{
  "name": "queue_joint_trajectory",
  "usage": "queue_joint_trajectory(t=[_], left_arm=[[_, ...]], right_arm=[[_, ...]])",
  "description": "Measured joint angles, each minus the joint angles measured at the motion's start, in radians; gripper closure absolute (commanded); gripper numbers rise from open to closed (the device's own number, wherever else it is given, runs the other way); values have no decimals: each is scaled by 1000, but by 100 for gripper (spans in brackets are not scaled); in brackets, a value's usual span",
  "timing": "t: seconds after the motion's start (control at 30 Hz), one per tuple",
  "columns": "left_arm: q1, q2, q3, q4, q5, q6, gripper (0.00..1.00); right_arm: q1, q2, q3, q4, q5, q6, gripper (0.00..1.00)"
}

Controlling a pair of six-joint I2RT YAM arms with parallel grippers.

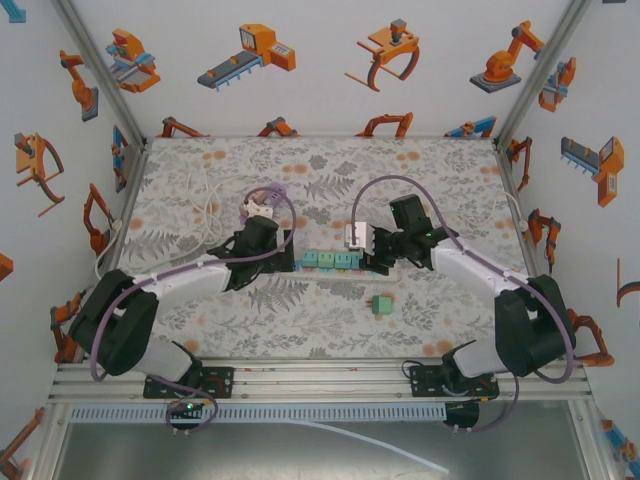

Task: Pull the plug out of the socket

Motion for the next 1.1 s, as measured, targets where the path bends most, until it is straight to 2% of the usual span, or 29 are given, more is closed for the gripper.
queue_joint_trajectory(t=[0.3,0.63,1.1], left_arm=[[6,58,25,26,48,-6,19],[6,60,26,21,48,-27,19],[6,57,24,15,44,-55,20]], right_arm=[[5,60,25,-29,-23,-10,67],[5,85,64,-77,-25,-9,82],[5,82,83,-89,-27,85,90]])
